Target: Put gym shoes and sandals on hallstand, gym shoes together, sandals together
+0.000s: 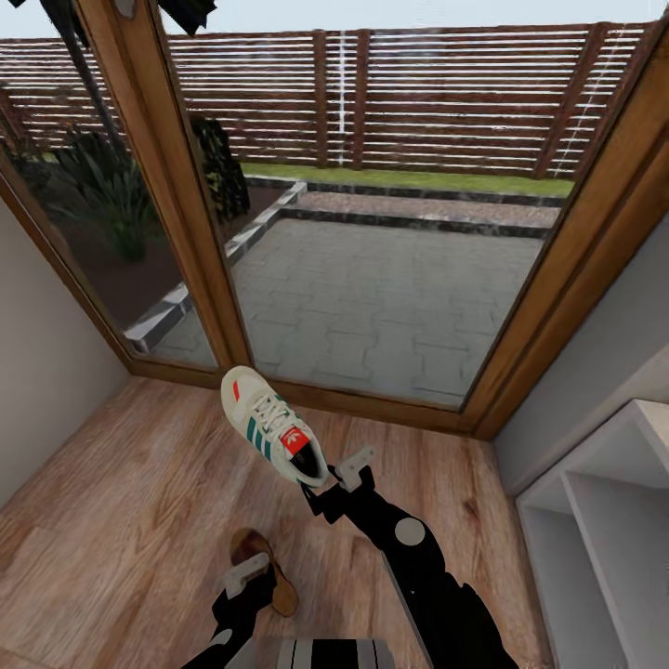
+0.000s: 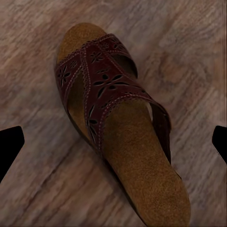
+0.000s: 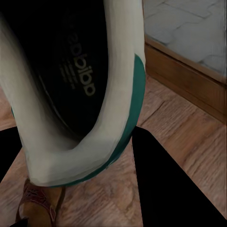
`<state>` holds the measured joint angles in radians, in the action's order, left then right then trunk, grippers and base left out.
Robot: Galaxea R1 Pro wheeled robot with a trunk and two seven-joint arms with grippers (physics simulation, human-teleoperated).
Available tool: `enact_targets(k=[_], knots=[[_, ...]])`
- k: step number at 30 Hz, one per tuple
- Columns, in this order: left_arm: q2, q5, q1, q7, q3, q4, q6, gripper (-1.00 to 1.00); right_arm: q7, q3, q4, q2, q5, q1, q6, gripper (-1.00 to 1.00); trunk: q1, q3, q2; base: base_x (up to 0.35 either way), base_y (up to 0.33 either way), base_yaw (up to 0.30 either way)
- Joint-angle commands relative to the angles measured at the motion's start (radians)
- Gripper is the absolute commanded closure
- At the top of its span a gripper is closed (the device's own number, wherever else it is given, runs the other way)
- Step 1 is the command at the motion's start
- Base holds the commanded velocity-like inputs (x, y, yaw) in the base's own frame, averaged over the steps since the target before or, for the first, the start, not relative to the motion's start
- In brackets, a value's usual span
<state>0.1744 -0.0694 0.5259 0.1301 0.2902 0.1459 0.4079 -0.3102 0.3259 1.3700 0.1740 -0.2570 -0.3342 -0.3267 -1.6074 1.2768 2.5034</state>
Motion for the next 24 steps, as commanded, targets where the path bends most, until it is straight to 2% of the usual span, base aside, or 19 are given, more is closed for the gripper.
enact_targets(k=[1, 10, 24], knots=[[0.000, -0.007, 0.000, 0.002, -0.003, 0.000, 0.003, -1.00, -0.006, -0.001, 0.001, 0.000, -0.008, 0.000, -0.005, 1.00, 0.000, 0.001, 0.000, 0.000, 0.000, -0.225], [0.000, -0.007, 0.000, 0.002, -0.003, 0.000, 0.003, -1.00, -0.006, -0.001, 0.001, 0.000, -0.008, -0.001, -0.005, 1.00, 0.000, 0.001, 0.000, 0.000, 0.000, -0.228], [0.000, -0.007, 0.000, 0.002, -0.003, 0.000, 0.003, -1.00, -0.007, -0.002, 0.006, 0.000, -0.008, 0.000, -0.005, 1.00, 0.000, 0.001, 0.000, 0.000, 0.000, -0.028]])
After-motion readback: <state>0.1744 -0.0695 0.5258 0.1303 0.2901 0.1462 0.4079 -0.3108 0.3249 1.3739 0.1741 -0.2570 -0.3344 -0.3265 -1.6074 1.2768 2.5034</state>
